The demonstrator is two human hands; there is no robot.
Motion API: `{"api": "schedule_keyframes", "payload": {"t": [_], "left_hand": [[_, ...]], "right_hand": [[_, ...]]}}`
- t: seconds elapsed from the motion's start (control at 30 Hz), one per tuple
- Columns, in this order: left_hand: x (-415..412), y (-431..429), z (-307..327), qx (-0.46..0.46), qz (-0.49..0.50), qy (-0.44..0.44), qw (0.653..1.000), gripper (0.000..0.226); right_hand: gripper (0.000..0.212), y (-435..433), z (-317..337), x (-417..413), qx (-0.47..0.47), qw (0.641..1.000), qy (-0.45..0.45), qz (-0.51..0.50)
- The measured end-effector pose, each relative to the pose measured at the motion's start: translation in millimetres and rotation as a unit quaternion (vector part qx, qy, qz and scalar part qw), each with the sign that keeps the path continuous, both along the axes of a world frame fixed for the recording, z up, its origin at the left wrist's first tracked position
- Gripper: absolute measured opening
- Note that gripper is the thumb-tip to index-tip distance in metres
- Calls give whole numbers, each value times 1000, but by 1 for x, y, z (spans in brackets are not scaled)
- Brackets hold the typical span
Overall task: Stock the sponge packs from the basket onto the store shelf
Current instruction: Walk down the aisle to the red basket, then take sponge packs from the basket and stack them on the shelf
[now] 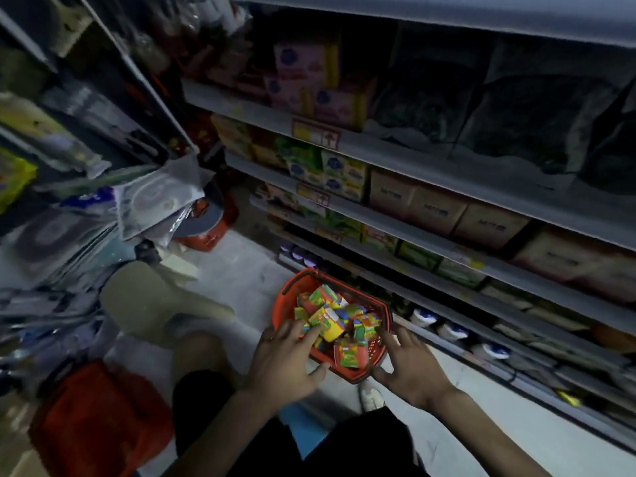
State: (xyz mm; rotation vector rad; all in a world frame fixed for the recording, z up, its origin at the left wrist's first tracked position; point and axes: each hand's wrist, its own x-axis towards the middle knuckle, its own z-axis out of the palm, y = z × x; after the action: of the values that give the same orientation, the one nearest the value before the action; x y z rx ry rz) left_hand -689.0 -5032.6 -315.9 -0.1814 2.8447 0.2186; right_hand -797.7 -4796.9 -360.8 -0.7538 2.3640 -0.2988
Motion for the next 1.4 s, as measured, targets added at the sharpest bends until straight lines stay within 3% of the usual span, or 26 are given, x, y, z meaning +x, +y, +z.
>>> {"api": "schedule_keyframes", "payload": {"t": [0.1, 0.2, 0.33, 0.4, 0.47, 0.57, 0.73, 0.87, 0.97, 1.07, 1.23, 1.4], "left_hand": [[-18, -40, -10, 4, -48, -29, 998, 74], [-36, -81, -26, 19, -94, -52, 994, 80], [-68, -149, -77, 42, -187, -38, 981, 71], [-83, -184, -107, 39, -244, -32, 968, 69], [-91, -209, -128, 28, -291, -33, 956, 73], [-93, -243, -151, 20, -312, -20, 950, 70], [-78, -259, -202, 49, -219, -34, 974, 72], [-57, -233, -281, 37, -134, -92, 986, 58], [-49, -203, -353, 48, -91, -84, 991, 47], [-50, -176, -426, 46, -88, -59, 993, 63], [-82, -149, -533, 38, -138, -21, 989, 106], [-115, -142, -588, -1, -289, -3, 957, 122]], "right_hand": [[103, -23, -18, 4, 6, 998, -17, -55], [91, -55, -31, 7, 3, 989, -58, -135], [103, -109, -47, 9, -48, 934, -113, -335], [83, -134, -53, 19, -57, 899, -94, -425], [69, -154, -63, 31, -57, 885, -67, -457], [66, -177, -76, 43, -35, 903, -74, -421], [67, -188, -124, 52, -2, 919, -80, -387], [71, -178, -209, 59, -15, 917, -93, -389], [72, -170, -297, 47, 6, 924, -101, -369], [75, -166, -372, 36, 33, 954, -69, -289], [110, -156, -464, 13, 68, 988, -10, -139], [104, -136, -513, -17, -11, 988, 54, -147]]}}
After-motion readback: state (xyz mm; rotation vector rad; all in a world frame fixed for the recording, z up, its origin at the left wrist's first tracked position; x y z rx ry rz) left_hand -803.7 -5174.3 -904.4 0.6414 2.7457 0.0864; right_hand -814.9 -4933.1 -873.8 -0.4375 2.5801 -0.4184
